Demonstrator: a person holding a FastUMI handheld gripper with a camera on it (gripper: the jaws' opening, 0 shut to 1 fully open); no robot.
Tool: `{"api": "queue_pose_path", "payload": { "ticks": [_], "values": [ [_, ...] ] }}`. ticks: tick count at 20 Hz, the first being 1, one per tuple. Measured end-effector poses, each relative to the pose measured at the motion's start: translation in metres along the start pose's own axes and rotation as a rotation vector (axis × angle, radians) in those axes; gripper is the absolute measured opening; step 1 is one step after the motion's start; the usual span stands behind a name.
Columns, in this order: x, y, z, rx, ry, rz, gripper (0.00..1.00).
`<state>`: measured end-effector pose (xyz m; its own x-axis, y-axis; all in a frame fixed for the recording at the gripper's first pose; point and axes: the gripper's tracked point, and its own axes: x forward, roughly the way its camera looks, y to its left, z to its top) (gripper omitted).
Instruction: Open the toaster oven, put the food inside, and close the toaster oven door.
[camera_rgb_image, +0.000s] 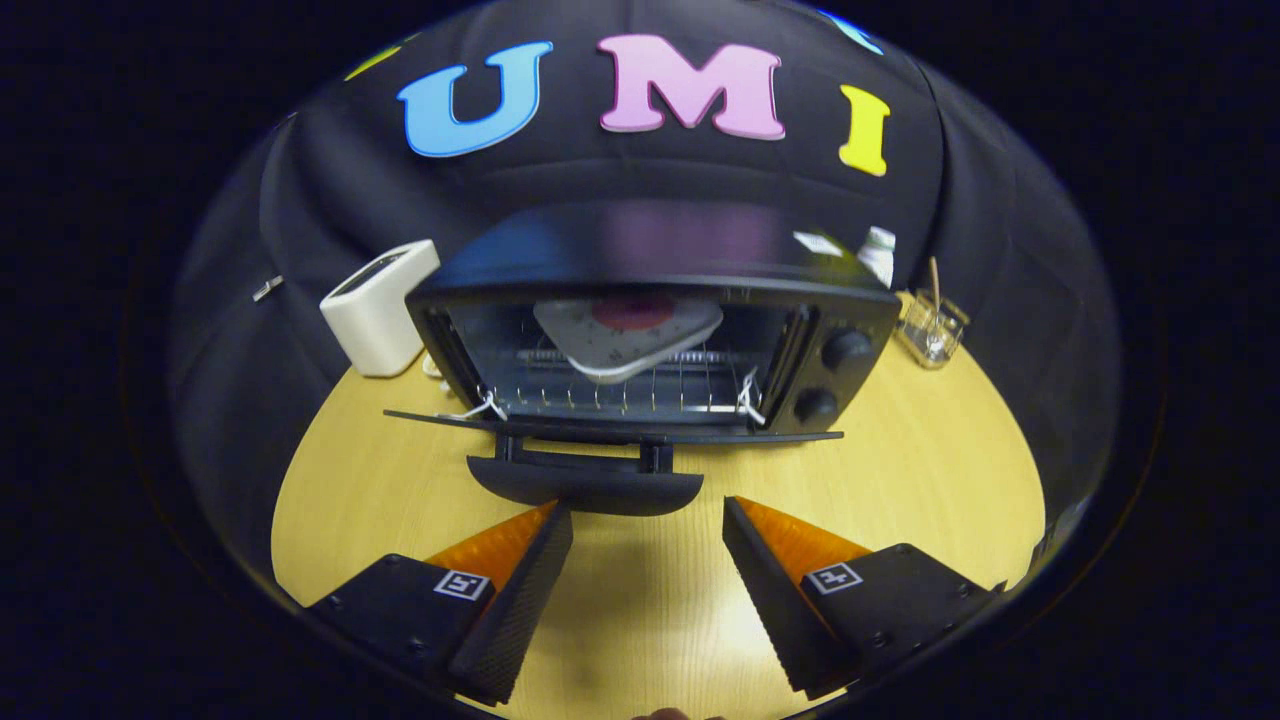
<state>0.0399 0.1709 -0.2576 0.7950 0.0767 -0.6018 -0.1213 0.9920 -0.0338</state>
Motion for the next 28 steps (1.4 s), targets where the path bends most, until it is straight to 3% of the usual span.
{"api": "queue_pose_path", "payload": {
  "ticks": [4,7,10,16,23,28],
  "values": [
    [-0.036,0.010,0.052,0.045,-0.145,0.011,0.99],
    [-0.073,0.004,0.089,-0.002,-0.251,0.021,0.99],
    [-0.109,-0.035,0.112,-0.025,-0.388,-0.016,0.99],
    [-0.189,-0.109,0.140,-0.019,-0.539,-0.107,0.99],
    [-0.253,-0.173,0.125,0.008,-0.592,-0.193,0.99],
    [-0.286,-0.191,0.118,0.008,-0.629,-0.237,0.98]
  ]
}}
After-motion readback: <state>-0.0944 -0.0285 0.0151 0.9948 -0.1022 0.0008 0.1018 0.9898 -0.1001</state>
